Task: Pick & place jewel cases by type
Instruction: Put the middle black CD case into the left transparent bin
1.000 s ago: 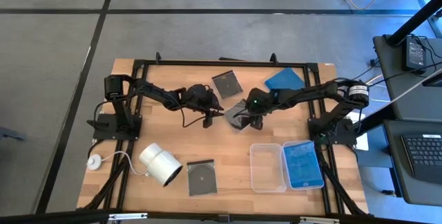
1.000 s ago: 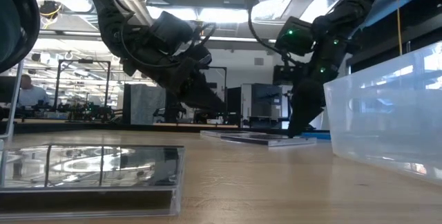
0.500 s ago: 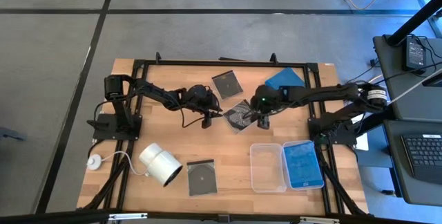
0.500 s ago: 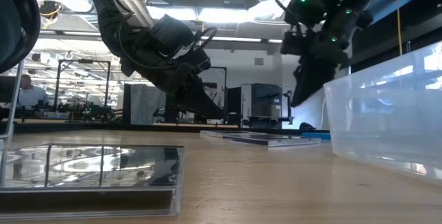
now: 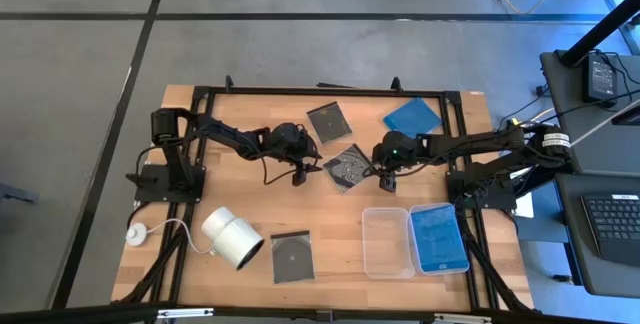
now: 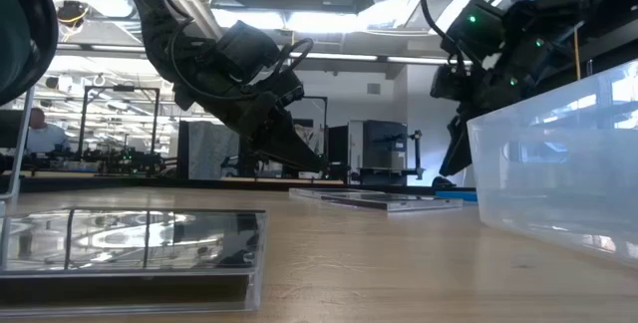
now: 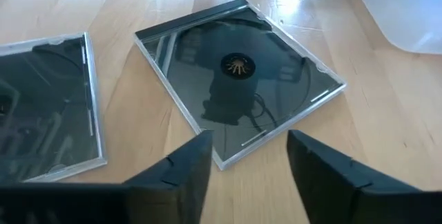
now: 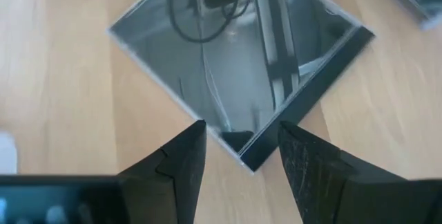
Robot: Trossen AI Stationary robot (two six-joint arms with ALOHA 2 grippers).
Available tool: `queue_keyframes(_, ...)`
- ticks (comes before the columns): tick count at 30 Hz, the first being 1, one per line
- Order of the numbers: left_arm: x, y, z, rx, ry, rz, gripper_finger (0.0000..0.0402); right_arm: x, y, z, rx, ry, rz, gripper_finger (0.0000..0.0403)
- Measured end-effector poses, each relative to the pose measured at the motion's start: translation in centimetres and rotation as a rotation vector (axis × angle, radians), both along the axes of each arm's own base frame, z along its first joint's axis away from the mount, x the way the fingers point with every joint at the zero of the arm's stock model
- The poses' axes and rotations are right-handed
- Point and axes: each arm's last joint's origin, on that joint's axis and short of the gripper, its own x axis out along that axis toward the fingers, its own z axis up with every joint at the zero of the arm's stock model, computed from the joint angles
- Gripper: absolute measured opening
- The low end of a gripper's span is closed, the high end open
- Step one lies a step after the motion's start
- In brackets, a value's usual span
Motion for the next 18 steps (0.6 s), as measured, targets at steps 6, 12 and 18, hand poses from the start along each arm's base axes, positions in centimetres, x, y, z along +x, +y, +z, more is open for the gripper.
queue_keyframes(6,0.0,-0.1,-0.1,-0.010,0.006,-0.010,0.0256,-1.1,-0.5,-1.4,0.042,-0.016,-0.024,0.0184)
queue_keyframes(12,-0.1,-0.1,-0.2,-0.014,0.023,-0.010,0.0271,-1.6,-0.5,-2.1,0.015,0.007,0.013,0.0184)
queue_keyframes(18,-0.1,-0.1,-0.7,-0.012,0.046,-0.003,0.0266,-1.7,-0.5,-2.3,0.025,0.007,-0.001,0.0184)
